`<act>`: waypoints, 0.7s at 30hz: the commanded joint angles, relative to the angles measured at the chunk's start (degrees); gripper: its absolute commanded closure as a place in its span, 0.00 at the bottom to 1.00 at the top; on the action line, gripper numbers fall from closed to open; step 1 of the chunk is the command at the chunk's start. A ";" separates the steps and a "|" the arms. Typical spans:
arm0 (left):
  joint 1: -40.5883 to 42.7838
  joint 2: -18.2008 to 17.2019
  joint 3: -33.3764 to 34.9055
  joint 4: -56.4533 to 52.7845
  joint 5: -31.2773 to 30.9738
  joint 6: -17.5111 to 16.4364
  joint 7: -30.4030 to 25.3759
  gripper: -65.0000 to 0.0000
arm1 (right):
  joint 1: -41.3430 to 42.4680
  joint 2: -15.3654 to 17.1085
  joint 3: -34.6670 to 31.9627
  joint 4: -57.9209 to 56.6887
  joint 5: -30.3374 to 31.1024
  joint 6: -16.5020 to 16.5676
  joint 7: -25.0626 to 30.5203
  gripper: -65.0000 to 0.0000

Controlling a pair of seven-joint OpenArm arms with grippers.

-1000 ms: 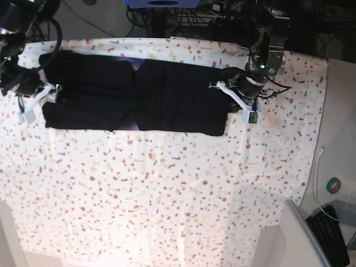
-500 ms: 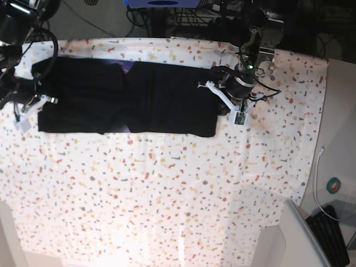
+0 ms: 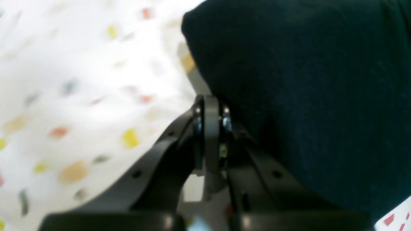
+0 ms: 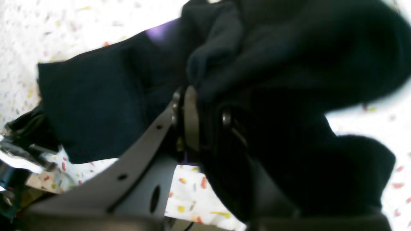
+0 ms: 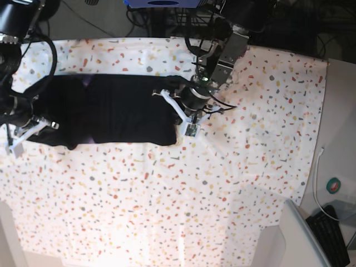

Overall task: Layout the t-shirt on the table in an organized manner, then fold the t-shirt properly
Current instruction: 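Grasp the folded strip end with both grippers, then fold the strip over again with both grippers toward the right gripper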

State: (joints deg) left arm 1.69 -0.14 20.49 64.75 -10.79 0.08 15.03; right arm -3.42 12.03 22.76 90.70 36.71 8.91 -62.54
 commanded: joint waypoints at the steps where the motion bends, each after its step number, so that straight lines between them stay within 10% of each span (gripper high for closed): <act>1: 0.46 0.89 1.18 -0.44 -1.30 -1.79 4.27 1.00 | 0.83 0.50 -0.83 1.83 0.70 -0.60 0.79 1.00; 21: 0.55 1.59 2.76 -0.27 -1.39 -1.70 4.36 1.00 | -2.34 -8.65 -17.80 13.44 0.79 -18.36 1.05 1.00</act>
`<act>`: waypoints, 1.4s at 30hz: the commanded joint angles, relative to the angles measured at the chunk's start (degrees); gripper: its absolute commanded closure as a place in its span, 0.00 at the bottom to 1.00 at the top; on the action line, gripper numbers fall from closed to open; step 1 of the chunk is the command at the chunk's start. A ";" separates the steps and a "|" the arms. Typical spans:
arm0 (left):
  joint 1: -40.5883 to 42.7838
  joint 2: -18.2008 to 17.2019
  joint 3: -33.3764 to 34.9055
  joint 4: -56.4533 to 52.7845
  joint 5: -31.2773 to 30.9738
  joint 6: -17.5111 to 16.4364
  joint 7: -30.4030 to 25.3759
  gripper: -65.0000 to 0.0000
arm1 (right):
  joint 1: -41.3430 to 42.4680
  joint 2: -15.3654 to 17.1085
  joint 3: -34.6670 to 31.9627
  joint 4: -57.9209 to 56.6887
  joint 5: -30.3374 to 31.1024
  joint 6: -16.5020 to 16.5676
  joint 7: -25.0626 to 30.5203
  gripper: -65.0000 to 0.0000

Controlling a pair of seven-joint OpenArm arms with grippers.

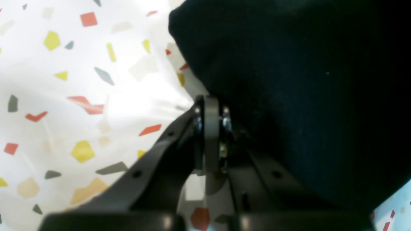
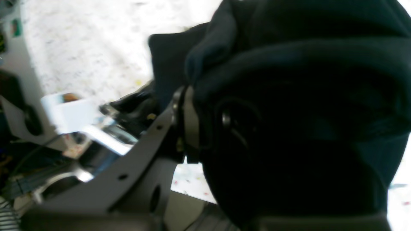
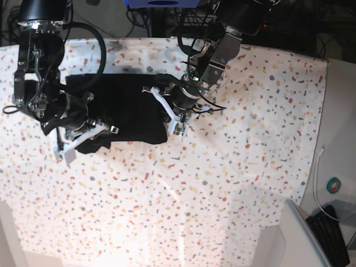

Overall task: Layout the t-shirt on the table in an organized manner, then fold the t-shirt properly
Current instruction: 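Fold the strip over again with both grippers toward the right gripper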

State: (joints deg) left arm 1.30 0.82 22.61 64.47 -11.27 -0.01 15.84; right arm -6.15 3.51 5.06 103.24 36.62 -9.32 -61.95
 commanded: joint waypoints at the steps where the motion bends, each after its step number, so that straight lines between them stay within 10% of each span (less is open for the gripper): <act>1: 1.12 0.63 0.55 0.02 -0.91 -1.62 3.55 1.00 | 0.22 -0.48 -0.62 1.07 0.87 -0.74 0.55 1.00; 42: 2.79 -1.22 0.03 3.71 -0.91 -1.53 3.90 1.00 | 3.30 -4.17 -7.21 -10.89 0.79 -6.81 8.55 1.00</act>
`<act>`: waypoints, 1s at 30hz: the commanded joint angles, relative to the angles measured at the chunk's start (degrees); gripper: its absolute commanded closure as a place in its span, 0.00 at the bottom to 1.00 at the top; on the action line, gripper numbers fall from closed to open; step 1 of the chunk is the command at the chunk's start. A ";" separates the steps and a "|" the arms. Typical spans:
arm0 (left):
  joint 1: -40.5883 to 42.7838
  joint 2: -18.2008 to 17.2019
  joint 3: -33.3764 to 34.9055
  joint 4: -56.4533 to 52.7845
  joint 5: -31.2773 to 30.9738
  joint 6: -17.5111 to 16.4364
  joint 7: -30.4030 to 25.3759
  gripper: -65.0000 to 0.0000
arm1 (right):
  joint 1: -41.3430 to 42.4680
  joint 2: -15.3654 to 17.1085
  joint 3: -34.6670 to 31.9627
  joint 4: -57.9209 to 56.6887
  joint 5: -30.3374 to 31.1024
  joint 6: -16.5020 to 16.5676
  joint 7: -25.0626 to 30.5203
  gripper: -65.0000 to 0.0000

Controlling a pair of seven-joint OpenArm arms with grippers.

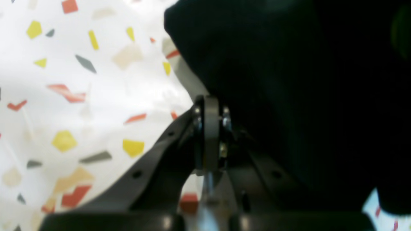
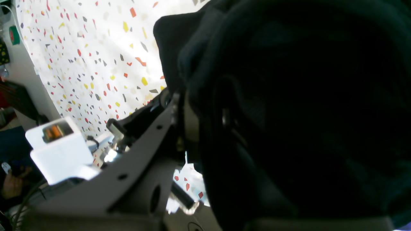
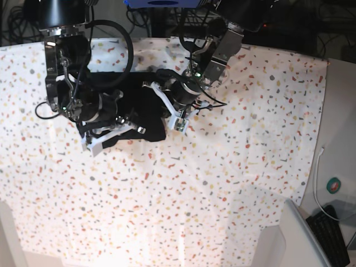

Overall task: Layout the t-shirt on the table in an organized manner, then fold the t-shirt properly
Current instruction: 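Fold the strip over again with both grippers toward the right gripper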

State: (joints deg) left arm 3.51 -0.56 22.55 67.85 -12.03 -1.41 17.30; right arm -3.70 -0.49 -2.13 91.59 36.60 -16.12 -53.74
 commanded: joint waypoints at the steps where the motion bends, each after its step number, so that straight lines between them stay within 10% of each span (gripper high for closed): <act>1: 1.11 -0.63 0.09 1.90 -0.14 0.66 2.52 1.00 | 0.85 -0.26 -0.11 0.76 0.90 -0.01 0.24 1.00; 9: 8.67 -7.84 -8.79 18.34 -0.32 2.24 11.23 1.00 | 0.76 0.18 -5.91 1.11 0.81 -0.10 0.42 0.29; 18: 17.55 -11.09 -29.45 30.04 -0.32 2.07 14.22 1.00 | 1.81 0.36 -14.18 2.69 0.72 -2.74 0.42 0.36; 24: 18.25 -11.27 -34.81 29.86 -0.32 2.07 14.22 1.00 | 4.54 3.26 -23.85 5.86 0.81 -10.12 0.50 0.36; 30: 17.90 -11.18 -35.16 29.33 -0.32 2.07 14.22 1.00 | 7.35 1.85 -27.45 4.45 0.90 -8.80 0.42 0.36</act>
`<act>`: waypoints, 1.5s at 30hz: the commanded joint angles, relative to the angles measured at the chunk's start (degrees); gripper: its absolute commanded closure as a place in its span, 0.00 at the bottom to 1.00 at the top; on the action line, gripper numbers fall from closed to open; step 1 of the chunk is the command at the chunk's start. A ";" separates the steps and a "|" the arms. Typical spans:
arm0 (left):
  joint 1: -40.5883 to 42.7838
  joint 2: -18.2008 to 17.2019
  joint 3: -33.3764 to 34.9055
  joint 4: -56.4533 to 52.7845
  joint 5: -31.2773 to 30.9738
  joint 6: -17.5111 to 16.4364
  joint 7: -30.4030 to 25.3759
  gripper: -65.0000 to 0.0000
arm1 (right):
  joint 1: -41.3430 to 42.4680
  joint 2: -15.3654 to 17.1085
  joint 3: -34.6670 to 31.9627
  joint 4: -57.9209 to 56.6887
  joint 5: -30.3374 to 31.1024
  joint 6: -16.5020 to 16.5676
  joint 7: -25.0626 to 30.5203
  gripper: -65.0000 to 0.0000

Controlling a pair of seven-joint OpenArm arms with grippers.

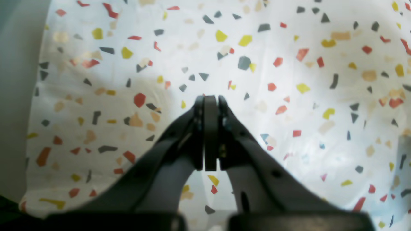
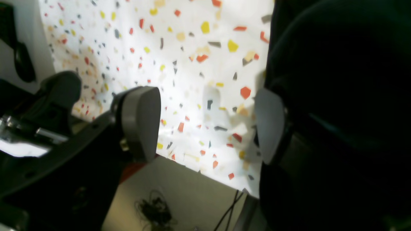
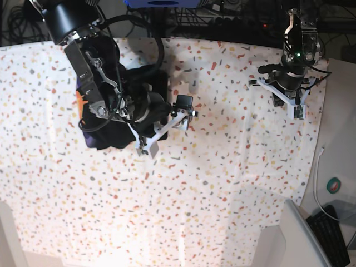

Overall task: Layout the t-shirt on the table in an organized manner, then fold the t-shirt properly
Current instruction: 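Fold the strip over again with both grippers toward the right gripper, then press the folded bundle flat with the right gripper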

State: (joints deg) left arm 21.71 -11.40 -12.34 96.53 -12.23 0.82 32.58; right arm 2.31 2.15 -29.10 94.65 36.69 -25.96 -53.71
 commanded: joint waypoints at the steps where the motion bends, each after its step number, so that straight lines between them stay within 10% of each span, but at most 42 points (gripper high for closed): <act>1: -0.40 -0.34 -0.37 0.04 -0.12 -0.16 -1.15 1.00 | 2.22 -0.53 -2.41 2.01 0.81 1.74 0.04 0.37; 6: -0.48 -0.16 -5.90 -2.42 -0.12 -0.51 -1.33 1.00 | 3.89 8.18 -8.92 19.41 0.72 -3.80 0.04 0.45; 11: -0.22 0.37 -18.39 -4.97 -0.47 -10.53 -1.41 1.00 | 0.90 16.79 -4.96 18.89 0.72 -14.04 1.98 0.98; 19: 0.13 1.24 -29.46 -8.05 -2.41 -16.25 -1.41 1.00 | -4.55 19.61 0.49 12.29 0.63 -14.04 11.65 1.00; 31: 0.04 1.51 -29.20 -8.31 -2.76 -16.25 -1.41 1.00 | -2.97 18.81 0.40 7.72 -7.28 -14.04 12.09 1.00; 45: 0.22 1.51 -29.20 -8.31 -2.76 -16.25 -1.41 1.00 | 2.49 8.18 -3.91 -0.45 -7.46 -10.04 12.09 1.00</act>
State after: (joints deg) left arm 21.91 -8.95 -41.17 87.35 -14.81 -15.46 32.40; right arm 3.90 10.66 -33.12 93.21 29.52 -36.29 -42.54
